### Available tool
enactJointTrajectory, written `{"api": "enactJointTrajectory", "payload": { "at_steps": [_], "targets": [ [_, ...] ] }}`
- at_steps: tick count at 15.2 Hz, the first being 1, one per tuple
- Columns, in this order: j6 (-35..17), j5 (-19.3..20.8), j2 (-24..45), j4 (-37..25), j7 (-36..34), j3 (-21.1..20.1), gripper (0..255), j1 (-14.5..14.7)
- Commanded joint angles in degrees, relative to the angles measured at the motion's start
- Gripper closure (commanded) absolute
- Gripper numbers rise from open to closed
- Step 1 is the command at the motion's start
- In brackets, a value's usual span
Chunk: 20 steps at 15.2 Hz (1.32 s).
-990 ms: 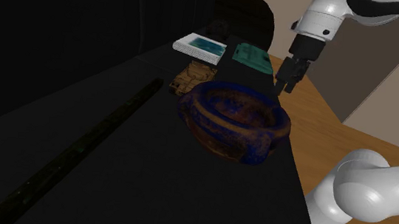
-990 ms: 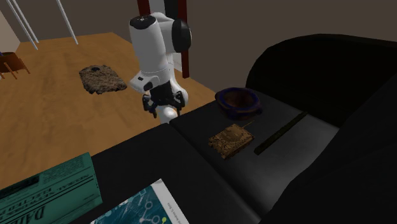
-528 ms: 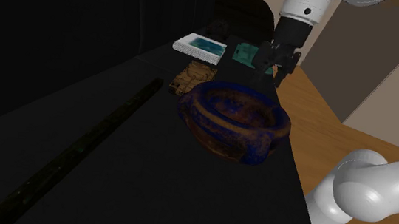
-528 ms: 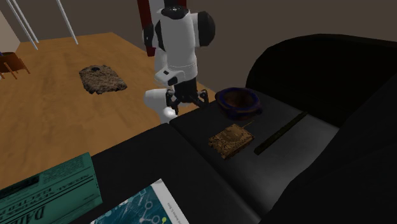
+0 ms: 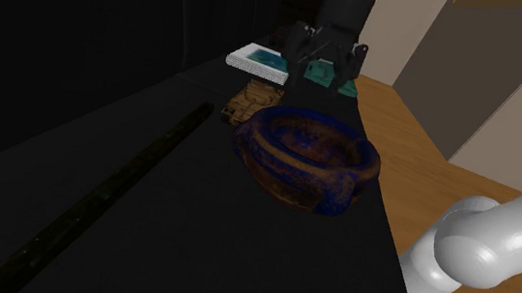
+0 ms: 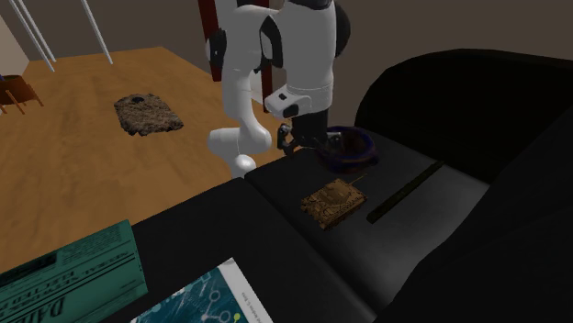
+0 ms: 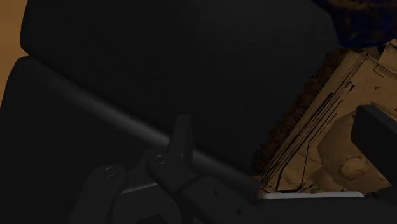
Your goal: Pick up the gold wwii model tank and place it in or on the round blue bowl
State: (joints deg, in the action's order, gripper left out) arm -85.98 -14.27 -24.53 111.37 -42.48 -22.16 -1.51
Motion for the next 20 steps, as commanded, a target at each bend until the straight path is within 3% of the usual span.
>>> {"api": "enactJointTrajectory", "payload": {
  "at_steps": [1,6,13,20],
  "targets": [
    [-0.12,0.38,4.13,-4.56,-5.94,-2.74,0,-0.6],
    [0.44,3.8,14.87,-16.31,-19.12,-8.52,0,-1.24],
    [-5.02,2.91,13.05,-9.19,-18.31,-8.53,0,-0.87],
    [-5.47,2.85,12.94,-8.64,-18.25,-8.55,0,-0.85]
  ]
}}
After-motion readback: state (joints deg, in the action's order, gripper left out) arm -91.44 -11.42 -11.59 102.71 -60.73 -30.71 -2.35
